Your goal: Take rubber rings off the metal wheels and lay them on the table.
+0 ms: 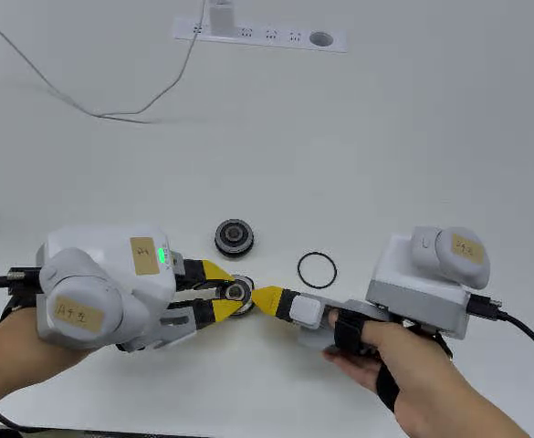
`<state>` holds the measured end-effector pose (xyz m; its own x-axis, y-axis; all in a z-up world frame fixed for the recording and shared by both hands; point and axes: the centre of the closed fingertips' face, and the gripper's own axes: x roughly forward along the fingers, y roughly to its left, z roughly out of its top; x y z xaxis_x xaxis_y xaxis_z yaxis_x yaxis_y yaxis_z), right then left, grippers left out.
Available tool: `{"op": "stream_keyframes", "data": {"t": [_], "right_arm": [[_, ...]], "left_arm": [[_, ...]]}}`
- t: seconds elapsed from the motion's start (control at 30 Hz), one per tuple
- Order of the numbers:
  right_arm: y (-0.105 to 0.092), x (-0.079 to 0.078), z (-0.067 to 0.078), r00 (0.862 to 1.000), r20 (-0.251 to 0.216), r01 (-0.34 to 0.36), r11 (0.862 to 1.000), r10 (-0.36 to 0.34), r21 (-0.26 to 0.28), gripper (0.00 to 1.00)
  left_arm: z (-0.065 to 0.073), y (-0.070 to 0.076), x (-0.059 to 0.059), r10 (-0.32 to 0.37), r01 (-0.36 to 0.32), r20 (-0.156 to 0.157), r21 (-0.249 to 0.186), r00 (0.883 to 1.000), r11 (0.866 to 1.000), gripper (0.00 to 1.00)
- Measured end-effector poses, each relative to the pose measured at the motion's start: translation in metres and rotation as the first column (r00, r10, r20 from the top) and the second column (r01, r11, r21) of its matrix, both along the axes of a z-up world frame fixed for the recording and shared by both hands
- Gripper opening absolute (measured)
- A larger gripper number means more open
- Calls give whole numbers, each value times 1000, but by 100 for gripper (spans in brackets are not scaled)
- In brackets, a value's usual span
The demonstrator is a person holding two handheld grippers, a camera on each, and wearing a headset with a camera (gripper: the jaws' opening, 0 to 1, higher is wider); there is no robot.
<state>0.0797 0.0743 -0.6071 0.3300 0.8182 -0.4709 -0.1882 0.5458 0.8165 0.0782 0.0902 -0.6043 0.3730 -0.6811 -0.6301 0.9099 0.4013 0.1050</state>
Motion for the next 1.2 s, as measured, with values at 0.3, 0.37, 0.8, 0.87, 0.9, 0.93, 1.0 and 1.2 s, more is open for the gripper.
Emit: {"op": "stream_keyframes", "data": {"t": [0.3,0.37,0.8,0.87,0.9,0.93,1.0,1.2], "right_arm": [[7,-2,5,1000,7,-27,999,27,18,0],[9,-3,7,1000,9,-30,999,30,31,0],[14,-8,14,997,32,-65,997,64,31,0],[14,-8,15,997,32,-67,997,66,34,0],[14,-9,16,997,33,-69,997,68,32,0],[14,-9,17,997,36,-68,997,67,26,0],[15,-9,18,996,52,-73,997,72,14,0],[14,-6,14,995,63,-72,997,72,10,1]], "left_arm": [[0,0,0,0,0,-2,-4,1000,1000,12],[0,0,0,0,0,-2,-4,1000,1000,12],[0,0,0,2,-2,2,-6,1000,1000,13],[0,0,0,9,-9,6,-19,1000,1000,13],[-1,1,-1,11,-11,8,-23,1000,1000,13],[-1,0,-1,13,-13,10,-24,1000,1000,13],[0,0,-1,11,-11,13,-18,1000,1000,13],[0,0,0,10,-10,21,-13,1000,1000,13]]}}
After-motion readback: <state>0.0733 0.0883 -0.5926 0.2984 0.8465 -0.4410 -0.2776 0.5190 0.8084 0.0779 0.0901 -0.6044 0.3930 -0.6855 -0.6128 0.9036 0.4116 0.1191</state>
